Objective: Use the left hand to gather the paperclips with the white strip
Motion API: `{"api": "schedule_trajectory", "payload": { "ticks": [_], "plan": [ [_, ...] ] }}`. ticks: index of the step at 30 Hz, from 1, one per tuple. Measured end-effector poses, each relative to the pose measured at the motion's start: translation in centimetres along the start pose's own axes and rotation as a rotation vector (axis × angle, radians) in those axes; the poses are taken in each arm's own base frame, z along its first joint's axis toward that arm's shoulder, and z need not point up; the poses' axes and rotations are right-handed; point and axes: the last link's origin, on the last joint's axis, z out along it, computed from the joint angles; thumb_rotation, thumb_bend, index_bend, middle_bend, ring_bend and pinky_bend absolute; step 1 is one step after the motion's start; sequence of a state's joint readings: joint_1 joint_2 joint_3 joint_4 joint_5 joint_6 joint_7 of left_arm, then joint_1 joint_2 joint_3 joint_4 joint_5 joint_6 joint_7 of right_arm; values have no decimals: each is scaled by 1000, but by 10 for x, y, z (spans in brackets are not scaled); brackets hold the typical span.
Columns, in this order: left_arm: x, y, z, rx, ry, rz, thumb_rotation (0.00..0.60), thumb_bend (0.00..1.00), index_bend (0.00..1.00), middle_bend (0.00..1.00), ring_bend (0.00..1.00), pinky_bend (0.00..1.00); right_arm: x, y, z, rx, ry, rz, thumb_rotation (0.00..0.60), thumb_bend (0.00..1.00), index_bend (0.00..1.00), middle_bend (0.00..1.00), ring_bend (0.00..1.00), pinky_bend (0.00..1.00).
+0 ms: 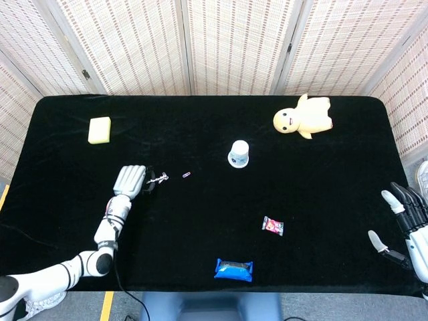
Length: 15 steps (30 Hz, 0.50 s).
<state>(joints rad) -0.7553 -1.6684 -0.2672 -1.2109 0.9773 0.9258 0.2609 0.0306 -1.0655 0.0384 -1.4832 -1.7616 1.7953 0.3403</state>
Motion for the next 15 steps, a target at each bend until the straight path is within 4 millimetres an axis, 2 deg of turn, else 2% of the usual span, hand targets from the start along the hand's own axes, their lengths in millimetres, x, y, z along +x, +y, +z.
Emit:
{"api": "schedule_trajectory", "payload": {
  "ticks": [6, 9, 15],
  "plan": [
    [-3, -20, -58, -2, 22, 21, 600, 569, 877, 1000, 1000, 1000, -2, -5, -4, 28, -8, -2, 600, 358, 13, 0, 0, 0],
    [-9, -26, -80, -12, 26, 42, 600, 568, 877, 1000, 1000, 1000, -2, -7, -5, 43, -9, -5, 600, 357, 13, 0, 0, 0],
    [-19, -29, -101, -39, 28, 69, 600, 568, 877, 1000, 1000, 1000, -3, -9, -7, 61, -10, -8, 600, 357, 13, 0, 0, 0]
  ]
}}
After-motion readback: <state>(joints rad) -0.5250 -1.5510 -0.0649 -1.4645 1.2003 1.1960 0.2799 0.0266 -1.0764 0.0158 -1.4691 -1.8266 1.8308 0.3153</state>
